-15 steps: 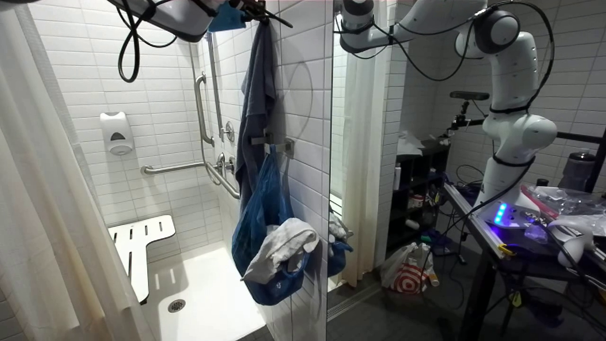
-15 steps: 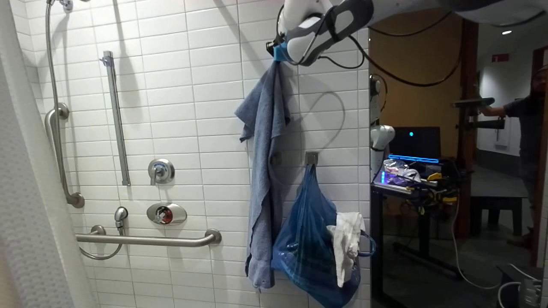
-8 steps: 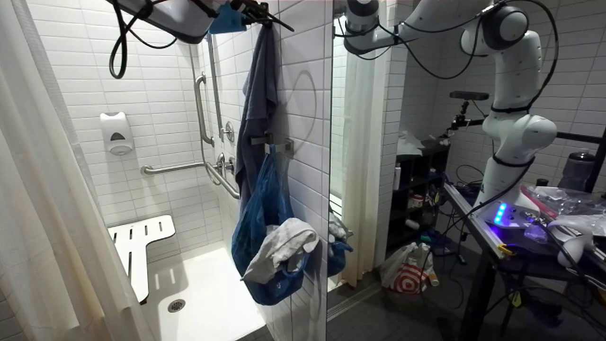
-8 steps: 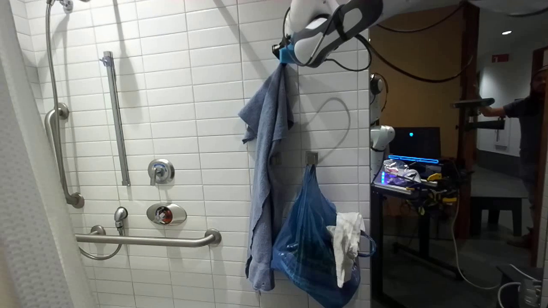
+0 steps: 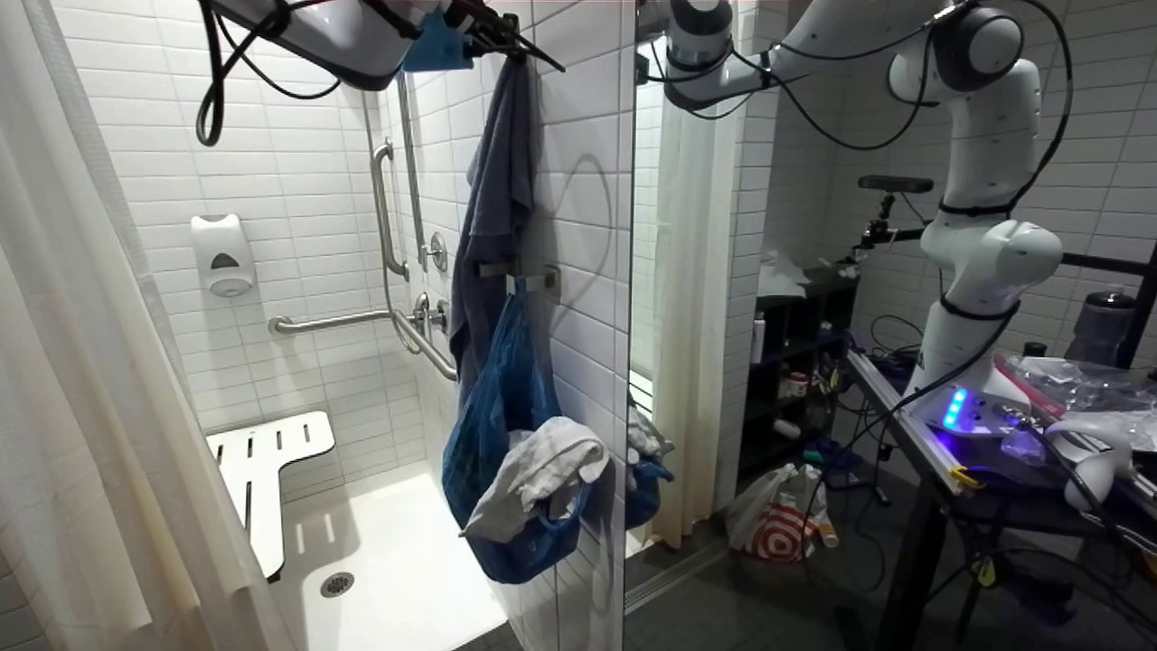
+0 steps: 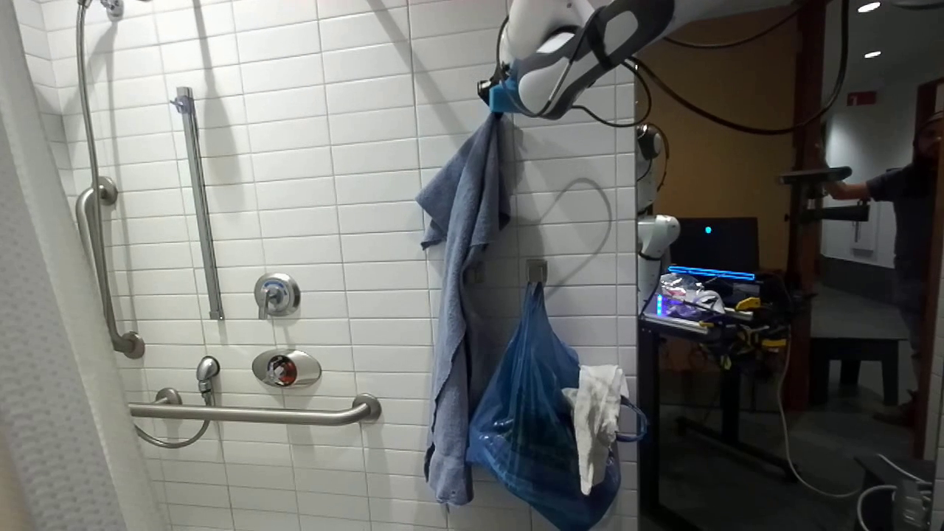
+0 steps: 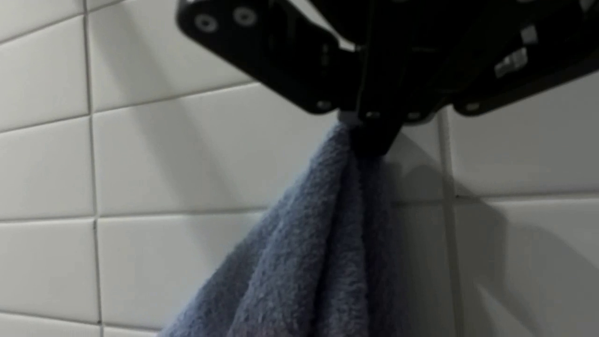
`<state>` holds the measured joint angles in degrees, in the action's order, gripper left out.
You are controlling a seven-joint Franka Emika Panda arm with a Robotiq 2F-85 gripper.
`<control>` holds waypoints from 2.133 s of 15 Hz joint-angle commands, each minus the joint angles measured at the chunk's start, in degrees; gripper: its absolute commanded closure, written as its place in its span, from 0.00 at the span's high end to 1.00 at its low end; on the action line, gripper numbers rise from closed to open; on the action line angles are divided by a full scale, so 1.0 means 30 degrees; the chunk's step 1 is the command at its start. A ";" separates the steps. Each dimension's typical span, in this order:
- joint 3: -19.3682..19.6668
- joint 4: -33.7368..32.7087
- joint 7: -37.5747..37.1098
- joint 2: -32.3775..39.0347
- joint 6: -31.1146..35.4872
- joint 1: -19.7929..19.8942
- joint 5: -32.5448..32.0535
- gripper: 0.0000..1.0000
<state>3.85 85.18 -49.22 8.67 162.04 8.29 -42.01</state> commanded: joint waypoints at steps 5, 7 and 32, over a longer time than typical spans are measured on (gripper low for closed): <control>0.0983 0.2368 -0.2375 -0.1259 0.0884 0.0265 -0.1262 0.00; 0.1169 0.2757 -0.2778 -0.1446 0.0982 0.0270 -0.1462 0.00; 0.0519 0.2978 -0.2178 -0.1500 0.1082 -0.0884 -0.2062 0.40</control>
<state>5.41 94.12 -55.76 4.17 165.29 5.64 -48.19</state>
